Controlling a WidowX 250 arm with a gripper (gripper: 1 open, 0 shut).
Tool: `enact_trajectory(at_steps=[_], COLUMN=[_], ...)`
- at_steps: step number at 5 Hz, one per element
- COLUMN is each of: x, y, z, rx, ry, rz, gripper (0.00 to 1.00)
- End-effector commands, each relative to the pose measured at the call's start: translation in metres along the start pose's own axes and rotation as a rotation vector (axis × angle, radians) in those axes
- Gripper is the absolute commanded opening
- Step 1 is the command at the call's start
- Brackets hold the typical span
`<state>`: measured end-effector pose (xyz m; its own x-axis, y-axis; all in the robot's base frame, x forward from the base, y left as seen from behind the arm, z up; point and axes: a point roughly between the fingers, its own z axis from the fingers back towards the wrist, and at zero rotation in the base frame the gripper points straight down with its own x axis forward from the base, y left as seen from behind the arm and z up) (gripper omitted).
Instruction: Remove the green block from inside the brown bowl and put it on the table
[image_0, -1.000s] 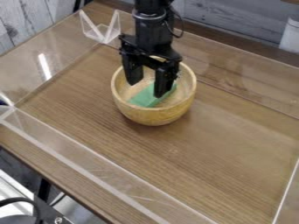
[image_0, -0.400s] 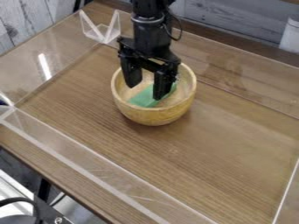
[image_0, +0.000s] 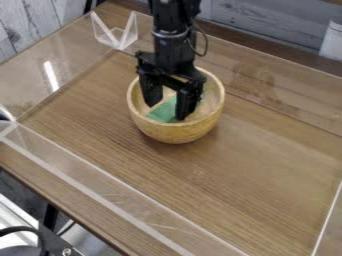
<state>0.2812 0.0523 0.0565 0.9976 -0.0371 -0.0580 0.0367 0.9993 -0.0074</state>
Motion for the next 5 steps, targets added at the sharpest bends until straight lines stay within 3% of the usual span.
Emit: enact_trajectory(at_steps=[1, 2, 5], x=[0.004, 0.005, 0.003], y=[0.005, 0.005, -0.005], z=[0.002, -0.004, 0.028], rx=[0.012, 0.012, -0.016], ry=[-0.025, -0.02, -0.085], rz=[0.012, 0.016, 0.004], gripper=[1.0, 0.0, 0.0])
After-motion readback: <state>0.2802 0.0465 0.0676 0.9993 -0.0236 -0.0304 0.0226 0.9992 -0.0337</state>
